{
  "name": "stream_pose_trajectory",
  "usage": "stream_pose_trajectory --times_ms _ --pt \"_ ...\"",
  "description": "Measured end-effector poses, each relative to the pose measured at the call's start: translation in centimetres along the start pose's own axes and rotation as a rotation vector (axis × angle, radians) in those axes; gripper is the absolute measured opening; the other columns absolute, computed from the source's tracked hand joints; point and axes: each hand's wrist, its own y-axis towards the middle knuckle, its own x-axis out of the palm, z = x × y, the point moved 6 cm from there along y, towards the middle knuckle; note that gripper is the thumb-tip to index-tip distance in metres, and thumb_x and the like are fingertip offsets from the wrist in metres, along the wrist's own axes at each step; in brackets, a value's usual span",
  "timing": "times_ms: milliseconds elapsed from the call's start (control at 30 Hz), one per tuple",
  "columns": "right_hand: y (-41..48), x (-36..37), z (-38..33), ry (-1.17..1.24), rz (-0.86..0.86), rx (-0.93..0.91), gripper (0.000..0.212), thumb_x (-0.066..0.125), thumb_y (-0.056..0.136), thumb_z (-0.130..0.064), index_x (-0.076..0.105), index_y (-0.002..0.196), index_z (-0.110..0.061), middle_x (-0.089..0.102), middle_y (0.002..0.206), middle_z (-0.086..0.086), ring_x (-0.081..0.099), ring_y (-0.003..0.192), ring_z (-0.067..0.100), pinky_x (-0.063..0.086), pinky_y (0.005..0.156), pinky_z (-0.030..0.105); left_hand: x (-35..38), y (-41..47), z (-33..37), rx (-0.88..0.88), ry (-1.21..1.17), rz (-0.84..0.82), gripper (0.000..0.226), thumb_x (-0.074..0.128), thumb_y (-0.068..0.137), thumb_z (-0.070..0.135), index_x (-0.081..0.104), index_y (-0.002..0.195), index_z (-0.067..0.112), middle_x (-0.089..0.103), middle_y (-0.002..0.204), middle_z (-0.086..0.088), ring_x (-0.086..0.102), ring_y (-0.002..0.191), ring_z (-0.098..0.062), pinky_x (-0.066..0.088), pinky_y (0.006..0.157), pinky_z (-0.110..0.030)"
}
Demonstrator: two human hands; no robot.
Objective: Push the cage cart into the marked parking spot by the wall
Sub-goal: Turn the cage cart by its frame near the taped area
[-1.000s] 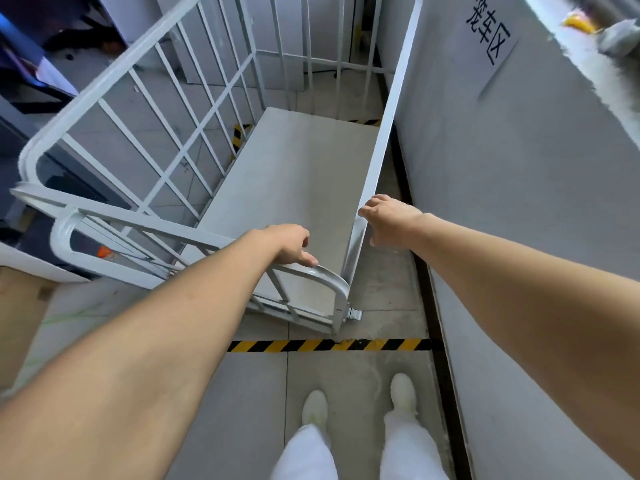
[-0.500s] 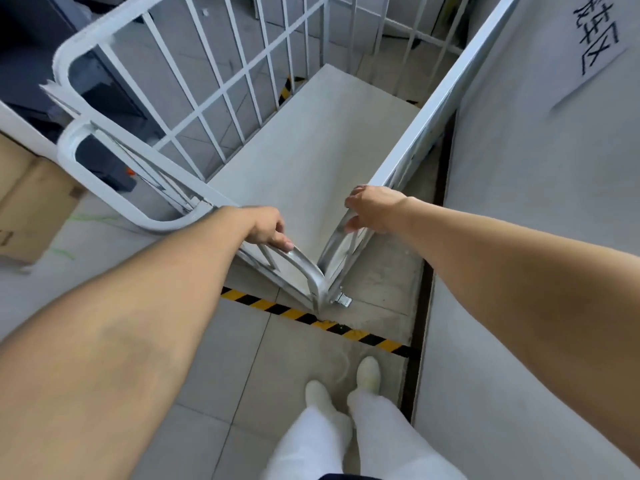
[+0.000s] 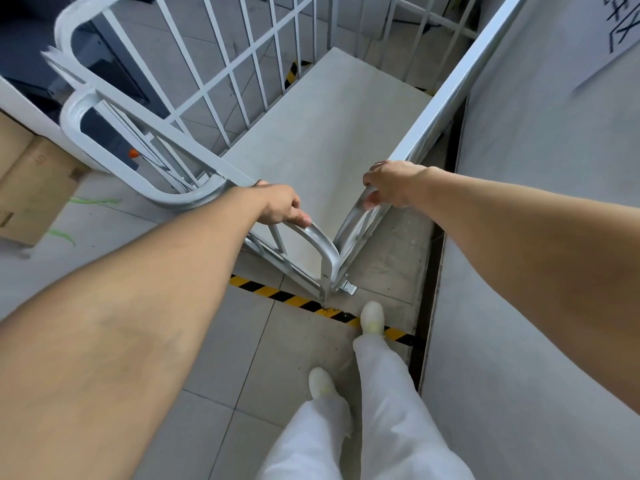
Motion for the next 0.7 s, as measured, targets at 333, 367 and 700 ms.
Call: stream_pose_trajectory --times_ms 333,367,700 --pt "-0.28 -0.03 -0.18 0.004 -0.022 0.013 0.051 0.060 0.089 -0.045 0.056 0.125 -0.008 0.056 0.126 0.012 0.055 0.115 0.033 0.049 0.095 0.041 -0.16 -0.78 0.46 0.003 -0.009 0.014 0.038 0.053 0.089 0.058 0.070 0.105 0.028 0.061 0.113 0.004 0.033 0.131 -0.025 0.033 0.107 -0.034" --pt "-0.31 -0.04 -0.19 0.000 -0.028 0.015 0.051 0.059 0.090 -0.045 0.056 0.125 -0.009 0.056 0.126 0.012 0.055 0.115 0.033 0.049 0.094 0.041 -0.13 -0.82 0.45 0.004 -0.013 0.010 0.035 0.052 0.091 0.057 0.069 0.104 0.029 0.058 0.106 0.009 0.033 0.131 -0.023 0.032 0.106 -0.032" --pt "-0.17 -0.27 -0.39 -0.066 -0.074 0.021 0.057 0.055 0.089 -0.052 0.054 0.127 -0.009 0.058 0.127 0.013 0.057 0.114 0.035 0.050 0.095 0.042 -0.06 -0.68 0.36 0.007 -0.012 -0.001 0.029 0.051 0.093 0.054 0.066 0.100 0.031 0.057 0.096 0.011 0.029 0.131 -0.025 0.031 0.104 -0.033"
